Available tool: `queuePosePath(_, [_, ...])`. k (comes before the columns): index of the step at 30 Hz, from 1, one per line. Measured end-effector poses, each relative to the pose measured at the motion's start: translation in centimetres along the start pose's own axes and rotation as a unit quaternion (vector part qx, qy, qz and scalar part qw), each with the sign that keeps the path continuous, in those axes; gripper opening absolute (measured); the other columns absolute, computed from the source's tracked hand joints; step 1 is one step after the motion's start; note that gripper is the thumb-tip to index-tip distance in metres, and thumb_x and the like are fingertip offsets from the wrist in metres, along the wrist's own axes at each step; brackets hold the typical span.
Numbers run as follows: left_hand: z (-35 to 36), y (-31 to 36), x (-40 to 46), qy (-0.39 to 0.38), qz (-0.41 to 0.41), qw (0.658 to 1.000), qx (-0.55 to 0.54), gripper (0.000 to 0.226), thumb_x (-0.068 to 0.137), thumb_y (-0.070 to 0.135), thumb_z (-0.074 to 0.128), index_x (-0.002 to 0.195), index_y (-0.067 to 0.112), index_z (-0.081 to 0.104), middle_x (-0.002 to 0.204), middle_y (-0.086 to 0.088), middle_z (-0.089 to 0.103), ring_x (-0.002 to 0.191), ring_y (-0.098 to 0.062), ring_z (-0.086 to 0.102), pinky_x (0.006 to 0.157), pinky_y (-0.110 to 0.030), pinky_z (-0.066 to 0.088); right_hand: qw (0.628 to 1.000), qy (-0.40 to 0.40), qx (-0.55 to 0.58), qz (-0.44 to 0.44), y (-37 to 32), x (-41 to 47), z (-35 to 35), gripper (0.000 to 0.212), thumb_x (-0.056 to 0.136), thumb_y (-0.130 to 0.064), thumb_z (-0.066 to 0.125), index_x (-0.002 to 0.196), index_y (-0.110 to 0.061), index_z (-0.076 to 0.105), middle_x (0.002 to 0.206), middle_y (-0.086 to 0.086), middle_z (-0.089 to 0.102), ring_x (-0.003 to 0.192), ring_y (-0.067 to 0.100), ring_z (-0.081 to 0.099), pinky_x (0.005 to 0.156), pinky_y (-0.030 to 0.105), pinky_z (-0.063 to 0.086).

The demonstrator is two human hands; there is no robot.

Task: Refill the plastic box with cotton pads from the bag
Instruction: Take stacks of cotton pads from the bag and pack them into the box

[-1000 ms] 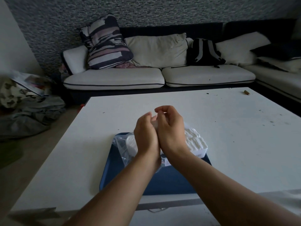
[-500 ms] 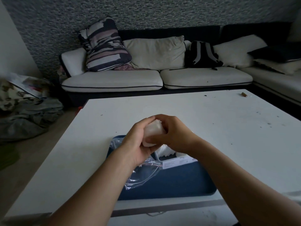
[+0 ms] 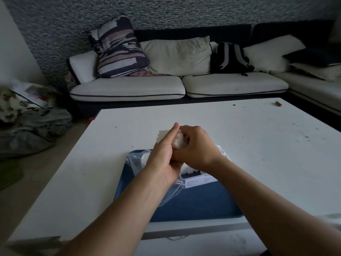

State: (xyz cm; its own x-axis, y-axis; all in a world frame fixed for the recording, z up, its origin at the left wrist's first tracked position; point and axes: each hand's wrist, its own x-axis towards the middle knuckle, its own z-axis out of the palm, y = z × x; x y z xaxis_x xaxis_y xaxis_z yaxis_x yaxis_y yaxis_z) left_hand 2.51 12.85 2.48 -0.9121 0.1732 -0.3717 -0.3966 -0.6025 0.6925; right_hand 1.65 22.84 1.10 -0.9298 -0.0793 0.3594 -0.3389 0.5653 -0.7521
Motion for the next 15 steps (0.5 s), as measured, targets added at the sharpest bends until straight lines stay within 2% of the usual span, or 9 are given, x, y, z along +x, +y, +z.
queuePosePath(2, [-0.4,0.3,0.2,0.002,0.007,1.0,0.017,0.023,0.087,0.027,0.077,0.098,0.007,0.074,0.09,-0.01,0.078,0.076,-0.018,0.076,0.068,-0.028,0.063,1.0,-0.008,0.009,-0.008,0.3,0.1,-0.1,0.022,0.067,-0.021,0.078,0.084,-0.011,0.068,0.079,0.004,0.07,0.071,0.021,0.067,0.063,0.041,0.057])
queuePosePath(4, [-0.7,0.4,0.3,-0.003,0.006,1.0,0.031,0.023,0.086,0.029,0.077,0.093,0.007,0.074,0.09,-0.011,0.078,0.076,-0.018,0.076,0.069,-0.028,0.063,1.0,-0.015,0.016,-0.009,0.4,0.1,-0.1,0.017,0.071,-0.022,0.074,0.084,-0.012,0.069,0.076,0.004,0.071,0.072,0.022,0.068,0.064,0.045,0.057])
queuePosePath(6, [-0.8,0.3,0.6,-0.001,0.002,1.0,0.024,0.039,0.083,0.04,0.078,0.101,0.006,0.073,0.098,-0.014,0.079,0.086,-0.02,0.078,0.067,-0.029,0.064,1.0,-0.023,0.014,-0.014,0.3,0.0,0.0,0.01,0.077,-0.017,0.068,0.077,-0.008,0.064,0.069,0.007,0.067,0.063,0.019,0.06,0.06,0.044,0.053])
queuePosePath(9, [-1.1,-0.1,1.5,0.022,0.019,1.0,-0.01,0.057,0.078,0.051,0.077,0.113,0.006,0.07,0.094,-0.009,0.079,0.085,-0.018,0.078,0.061,-0.026,0.06,0.999,-0.026,-0.001,-0.039,-0.1,-0.2,0.5,0.012,0.078,-0.008,0.065,0.07,-0.006,0.056,0.061,0.006,0.058,0.057,0.014,0.044,0.054,0.04,0.044])
queuePosePath(13, [-1.3,-0.8,2.3,0.049,0.059,0.997,-0.019,0.038,0.089,0.047,0.071,0.097,0.01,0.067,0.074,-0.005,0.069,0.069,-0.012,0.072,0.058,-0.022,0.056,0.999,-0.009,-0.014,-0.031,-0.2,-0.3,1.2,0.011,0.076,-0.005,0.064,0.071,-0.013,0.059,0.059,-0.002,0.057,0.055,0.015,0.046,0.052,0.036,0.043])
queuePosePath(15, [-1.3,-0.9,2.6,0.053,0.064,0.996,-0.024,0.036,0.091,0.043,0.07,0.103,0.009,0.069,0.082,-0.004,0.074,0.073,-0.011,0.074,0.059,-0.021,0.057,1.0,-0.011,0.005,-0.014,-0.2,-0.2,1.4,0.009,0.075,-0.007,0.065,0.08,-0.014,0.066,0.066,-0.001,0.066,0.062,0.019,0.059,0.057,0.035,0.05])
